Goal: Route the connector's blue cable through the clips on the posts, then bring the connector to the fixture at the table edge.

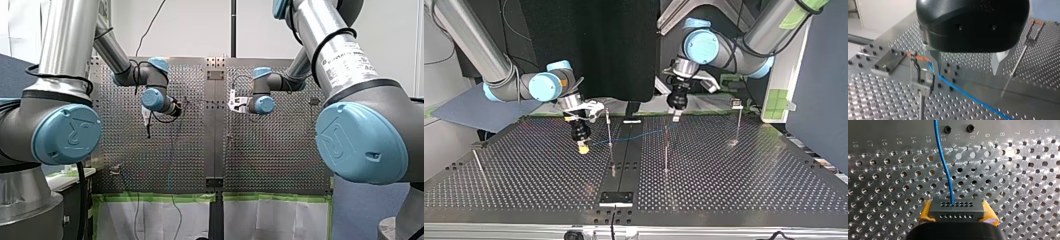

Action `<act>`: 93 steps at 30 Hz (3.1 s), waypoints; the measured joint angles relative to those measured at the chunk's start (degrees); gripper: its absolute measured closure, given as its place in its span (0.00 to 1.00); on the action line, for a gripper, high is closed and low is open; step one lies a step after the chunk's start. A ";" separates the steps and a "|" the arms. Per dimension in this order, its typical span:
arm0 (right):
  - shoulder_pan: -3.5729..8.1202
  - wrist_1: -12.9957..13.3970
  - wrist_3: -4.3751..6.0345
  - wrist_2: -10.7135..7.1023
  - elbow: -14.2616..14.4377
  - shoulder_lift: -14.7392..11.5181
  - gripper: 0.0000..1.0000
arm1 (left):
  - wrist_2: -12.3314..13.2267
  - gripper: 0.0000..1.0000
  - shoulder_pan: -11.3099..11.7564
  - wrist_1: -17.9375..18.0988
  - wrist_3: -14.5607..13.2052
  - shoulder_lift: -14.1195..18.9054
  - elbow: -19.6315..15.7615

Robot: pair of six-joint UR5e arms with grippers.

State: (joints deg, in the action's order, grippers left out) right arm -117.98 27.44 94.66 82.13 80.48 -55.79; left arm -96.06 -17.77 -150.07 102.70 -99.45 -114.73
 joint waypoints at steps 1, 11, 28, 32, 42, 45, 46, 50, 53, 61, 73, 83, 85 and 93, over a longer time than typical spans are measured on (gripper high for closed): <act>0.00 0.00 0.00 -0.01 -0.01 0.00 0.98 | 0.08 0.02 -0.11 0.01 0.07 0.26 -0.08; -0.04 -0.07 -0.07 0.00 -0.01 0.01 0.98 | 0.66 0.02 -0.87 0.30 1.25 2.89 -0.18; -0.10 -0.30 -0.08 0.04 -0.01 0.02 0.98 | 0.14 0.02 -0.89 0.51 1.12 3.00 1.69; -0.12 -0.35 -0.08 0.05 -0.02 0.02 0.98 | -0.03 0.02 -0.81 0.41 1.10 3.00 1.79; -0.15 -0.34 0.05 0.04 -0.02 0.02 0.98 | -0.10 0.02 -0.95 0.12 1.10 2.99 1.81; -0.13 -0.31 0.09 0.04 -0.01 0.02 0.98 | -0.25 0.02 -0.96 0.01 1.10 3.00 1.81; -0.12 -0.32 0.11 0.04 -0.01 0.01 0.98 | -0.36 0.02 -0.97 -0.02 1.10 2.99 1.80; -0.14 -0.42 0.17 0.05 -0.01 0.01 0.98 | -0.61 0.02 -0.95 -0.08 1.10 3.00 1.80; -0.15 -0.39 0.22 0.03 -0.01 0.02 0.98 | -0.75 0.02 -0.96 -0.17 1.09 2.99 1.76; -0.15 -0.43 0.31 0.01 -0.01 0.01 0.98 | -1.33 0.02 -1.02 -0.40 1.19 3.00 1.73; -0.15 -0.49 0.36 0.03 -0.01 0.02 0.98 | -0.94 0.02 -1.21 -0.07 -0.81 2.96 1.58; -0.26 -0.52 0.38 0.05 -0.01 0.01 0.98 | 0.51 0.02 -3.75 4.18 -1.53 2.80 1.21; -0.27 -0.52 0.41 0.06 0.01 0.02 0.98 | -0.31 0.02 -4.66 5.16 -2.07 2.68 1.44; -0.29 -0.76 0.44 0.04 0.00 0.03 0.98 | -4.12 0.02 -8.52 5.58 -3.56 0.64 4.23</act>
State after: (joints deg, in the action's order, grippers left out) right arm -118.28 26.68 95.10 82.17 80.48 -55.76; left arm -100.18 -26.28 -144.48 99.14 -98.81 -110.49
